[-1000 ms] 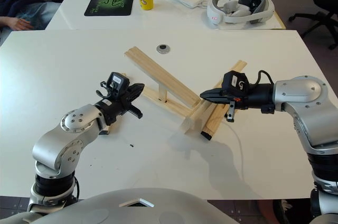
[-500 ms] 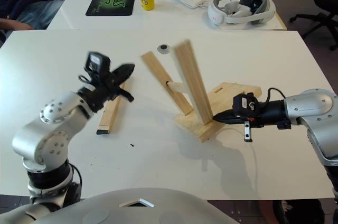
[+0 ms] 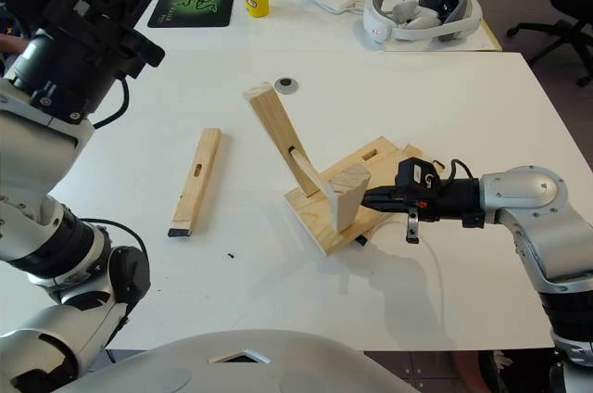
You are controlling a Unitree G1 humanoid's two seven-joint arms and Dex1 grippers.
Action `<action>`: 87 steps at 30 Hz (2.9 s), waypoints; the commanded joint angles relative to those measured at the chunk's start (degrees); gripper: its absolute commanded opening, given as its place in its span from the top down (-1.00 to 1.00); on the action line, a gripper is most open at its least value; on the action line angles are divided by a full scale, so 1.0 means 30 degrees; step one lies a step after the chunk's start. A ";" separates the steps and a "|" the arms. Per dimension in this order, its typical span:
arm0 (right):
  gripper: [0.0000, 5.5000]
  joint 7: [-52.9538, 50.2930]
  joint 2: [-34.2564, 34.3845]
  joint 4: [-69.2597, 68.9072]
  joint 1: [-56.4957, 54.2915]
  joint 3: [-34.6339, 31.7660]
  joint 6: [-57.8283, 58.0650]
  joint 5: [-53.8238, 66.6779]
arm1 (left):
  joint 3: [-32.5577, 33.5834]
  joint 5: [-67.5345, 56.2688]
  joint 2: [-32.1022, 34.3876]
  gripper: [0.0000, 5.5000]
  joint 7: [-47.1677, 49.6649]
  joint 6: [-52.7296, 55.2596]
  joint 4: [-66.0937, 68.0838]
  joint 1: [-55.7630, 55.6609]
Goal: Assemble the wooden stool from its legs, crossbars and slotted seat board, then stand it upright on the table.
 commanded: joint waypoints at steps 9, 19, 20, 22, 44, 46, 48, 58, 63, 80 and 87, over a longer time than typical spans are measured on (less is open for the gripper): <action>0.99 0.5528 -0.3556 0.3777 0.0351 0.0244 -0.3012 -0.2033 | -0.1382 0.0766 0.1724 1.00 -0.0305 -0.1804 0.0562 0.3545; 0.99 -0.1621 0.1129 0.5401 -0.0508 0.3345 -0.4926 -0.8067 | -0.2286 0.1398 0.2332 1.00 -0.1185 -0.2920 0.1313 0.4089; 0.99 -0.2329 0.1851 0.5483 -0.0927 0.3373 -0.4914 -0.8173 | -0.2418 0.1483 0.2369 1.00 -0.1270 -0.2985 0.1373 0.4079; 0.99 -0.3701 0.3053 0.5945 -0.2005 0.3371 -0.4830 -0.8544 | -0.2629 0.1650 0.2393 1.00 -0.1398 -0.3122 0.1460 0.4092; 0.99 -1.6507 1.2037 0.6781 -0.5797 -0.1042 -0.4910 -0.8107 | -0.2077 0.3525 0.3882 1.00 -0.2225 -0.3218 0.3762 0.5593; 0.99 -1.7093 1.2561 0.5857 -0.4765 -0.1622 -0.4200 -0.7483 | -0.2160 0.3780 0.4157 1.00 -0.2392 -0.3008 0.3946 0.5924; 0.99 -1.7631 1.2866 0.4907 -0.3654 -0.2410 -0.3115 -0.6786 | -0.2312 0.4193 0.4204 1.00 -0.2461 -0.2959 0.4221 0.6107; 0.99 -1.7900 1.0886 0.0074 -0.0956 -0.4552 0.2534 -0.5628 | -0.3143 0.7164 0.3277 1.00 -0.2297 -0.3653 0.3409 0.9837; 0.90 -1.8538 1.1426 -0.1075 -0.0210 -0.4741 0.5868 -0.4633 | -0.2947 0.7870 0.2307 1.00 -0.1795 -0.4072 0.2545 1.0887; -0.05 -2.1993 1.4229 -0.6361 0.2596 -0.6699 1.5415 -0.3386 | -0.3037 0.9124 0.1306 1.00 -0.1665 -0.3818 0.1662 1.1985; -0.05 -2.2563 1.5174 -0.5519 0.2689 -0.5947 1.5819 -0.3738 | -0.3186 0.9337 0.1505 1.00 -0.2220 -0.3569 0.2444 1.0702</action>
